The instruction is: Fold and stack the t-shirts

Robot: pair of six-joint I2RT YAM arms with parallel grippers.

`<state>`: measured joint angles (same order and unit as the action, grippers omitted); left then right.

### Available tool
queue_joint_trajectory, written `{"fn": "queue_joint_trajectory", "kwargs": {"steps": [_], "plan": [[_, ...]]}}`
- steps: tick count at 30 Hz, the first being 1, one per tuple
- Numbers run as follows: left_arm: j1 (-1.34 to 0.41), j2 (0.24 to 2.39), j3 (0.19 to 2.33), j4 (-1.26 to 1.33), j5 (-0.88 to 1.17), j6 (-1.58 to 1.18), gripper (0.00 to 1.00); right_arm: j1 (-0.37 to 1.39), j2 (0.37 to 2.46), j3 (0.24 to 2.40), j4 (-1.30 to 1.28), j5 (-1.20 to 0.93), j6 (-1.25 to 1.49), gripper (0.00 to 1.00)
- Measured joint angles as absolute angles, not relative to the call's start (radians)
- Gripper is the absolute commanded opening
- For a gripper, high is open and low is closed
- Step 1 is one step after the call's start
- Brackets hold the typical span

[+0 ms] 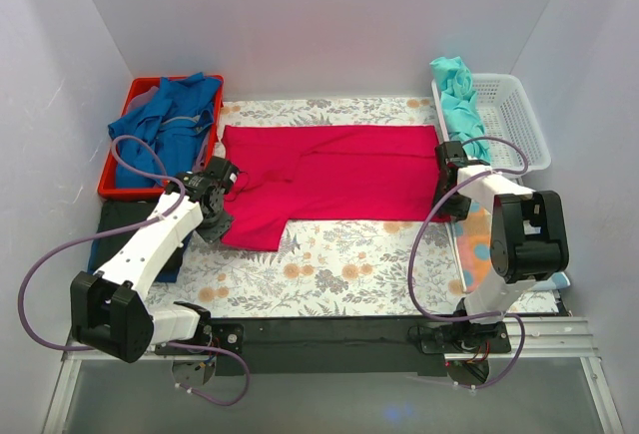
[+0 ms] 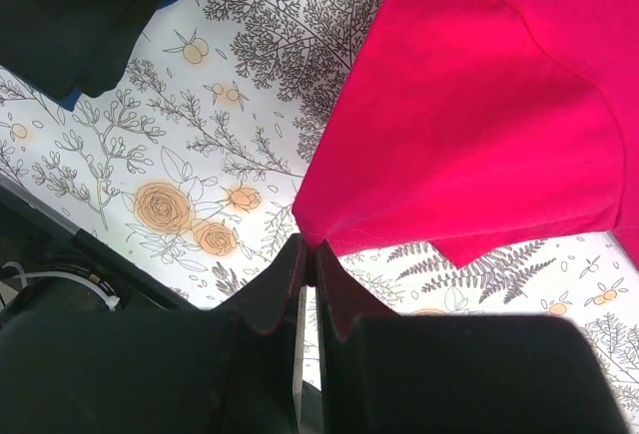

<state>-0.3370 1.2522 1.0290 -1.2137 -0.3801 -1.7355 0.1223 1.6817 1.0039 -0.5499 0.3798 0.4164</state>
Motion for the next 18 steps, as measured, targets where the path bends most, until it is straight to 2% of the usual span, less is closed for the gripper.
{"fn": "queue_joint_trajectory", "kwargs": {"steps": [4, 8, 12, 18], "plan": [[-0.337, 1.252, 1.028, -1.213, -0.379, -1.732, 0.0, 0.123, 1.676, 0.997, -0.543, 0.362, 0.427, 0.32], [-0.337, 1.25, 1.028, -1.221, -0.379, -1.732, 0.0, 0.125, 1.676, 0.991, -0.535, 0.352, 0.439, 0.24], [-0.337, 1.233, 1.028, -1.23, -0.379, -1.733, 0.0, 0.125, 1.676, 0.991, -0.533, 0.346, 0.442, 0.01], [-0.337, 1.206, 1.028, -1.252, -0.381, -1.735, 0.0, 0.126, 1.673, 0.991, -0.543, 0.345, 0.445, 0.01]]}}
